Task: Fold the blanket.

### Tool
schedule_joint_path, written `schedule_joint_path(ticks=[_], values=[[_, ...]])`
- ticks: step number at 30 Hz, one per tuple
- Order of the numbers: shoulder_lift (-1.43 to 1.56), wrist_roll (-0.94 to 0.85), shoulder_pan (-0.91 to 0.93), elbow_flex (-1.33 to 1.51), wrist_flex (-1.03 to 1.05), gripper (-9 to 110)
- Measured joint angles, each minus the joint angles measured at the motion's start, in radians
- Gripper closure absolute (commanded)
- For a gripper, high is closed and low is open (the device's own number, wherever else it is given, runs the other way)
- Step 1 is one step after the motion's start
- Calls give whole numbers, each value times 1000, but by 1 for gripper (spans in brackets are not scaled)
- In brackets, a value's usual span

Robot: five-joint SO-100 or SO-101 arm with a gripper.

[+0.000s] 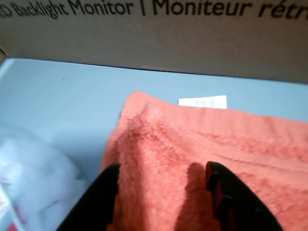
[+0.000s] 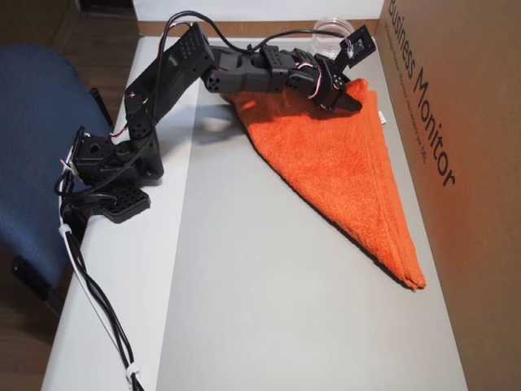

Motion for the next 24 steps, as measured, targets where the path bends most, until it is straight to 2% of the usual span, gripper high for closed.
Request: schedule_joint_path(ticks=[5, 12, 24], values=[[3, 98, -18, 0, -66, 84], [97, 114, -18, 20, -67, 84], [506, 213, 12, 439, -67, 84]])
